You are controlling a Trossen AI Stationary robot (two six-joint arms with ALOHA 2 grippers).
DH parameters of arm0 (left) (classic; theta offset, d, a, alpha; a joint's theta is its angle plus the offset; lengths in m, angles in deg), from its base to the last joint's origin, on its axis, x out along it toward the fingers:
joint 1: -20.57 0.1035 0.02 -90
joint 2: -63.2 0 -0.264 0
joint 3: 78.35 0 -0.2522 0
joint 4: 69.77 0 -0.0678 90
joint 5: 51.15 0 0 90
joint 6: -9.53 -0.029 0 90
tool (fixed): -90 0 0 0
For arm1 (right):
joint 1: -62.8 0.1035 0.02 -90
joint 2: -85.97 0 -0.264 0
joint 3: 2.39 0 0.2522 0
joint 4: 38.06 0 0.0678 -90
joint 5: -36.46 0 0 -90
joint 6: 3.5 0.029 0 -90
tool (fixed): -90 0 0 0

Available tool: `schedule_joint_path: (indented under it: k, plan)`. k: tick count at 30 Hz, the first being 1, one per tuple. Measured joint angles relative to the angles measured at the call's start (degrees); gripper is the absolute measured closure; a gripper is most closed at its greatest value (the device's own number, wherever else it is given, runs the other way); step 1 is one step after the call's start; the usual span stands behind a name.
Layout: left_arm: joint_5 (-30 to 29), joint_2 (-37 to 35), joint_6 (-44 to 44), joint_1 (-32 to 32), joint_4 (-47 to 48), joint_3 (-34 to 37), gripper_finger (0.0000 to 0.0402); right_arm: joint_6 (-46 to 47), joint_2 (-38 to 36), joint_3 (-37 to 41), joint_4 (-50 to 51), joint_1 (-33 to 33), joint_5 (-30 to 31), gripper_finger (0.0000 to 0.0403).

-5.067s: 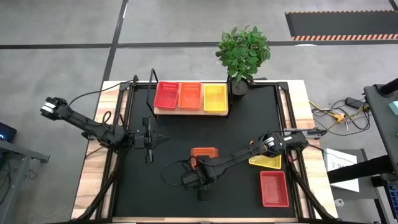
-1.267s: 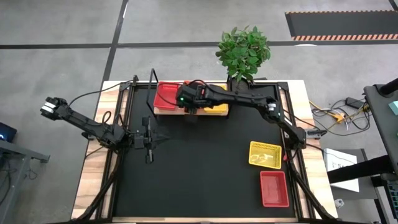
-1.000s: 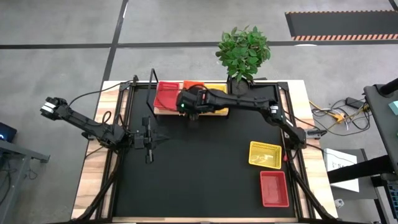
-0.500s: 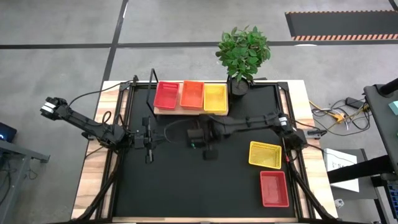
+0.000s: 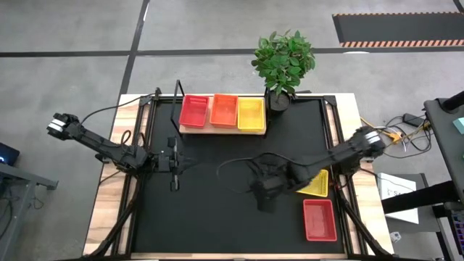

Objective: Stack baskets on shelf by color
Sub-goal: Stack the yellow bin on top of the yellow bins on the shelf

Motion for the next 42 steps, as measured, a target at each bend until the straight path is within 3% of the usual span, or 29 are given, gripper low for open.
schedule_joint_path:
  k: [8,12,19,26,42]
  plan:
    - [-2.99,3.29,-0.06,0.06,-2.47,0.0,0.04,26.95,-10.18,13.11,1.4,2.65,-2.95,0.0372]
    - [-4.17,5.77,-0.58,0.74,-7.55,-0.02,0.04,39.64,-12.8,19.14,2.42,2.63,-5.79,0.0334]
    - [-4.19,9.73,-3.24,1.72,-12.03,-0.15,0.04,51.91,-13.12,26.89,5.85,2.45,-7.95,0.0256]
    - [-4.26,11.19,-3.53,2.32,-12.0,-1.43,0.04,56.76,-12.97,32.12,4.17,2.21,-7.93,0.0224]
    - [-4.26,11.03,-3.6,2.36,-11.94,-1.53,0.04,61.15,-12.9,39.0,-5.44,2.08,-7.64,0.0231]
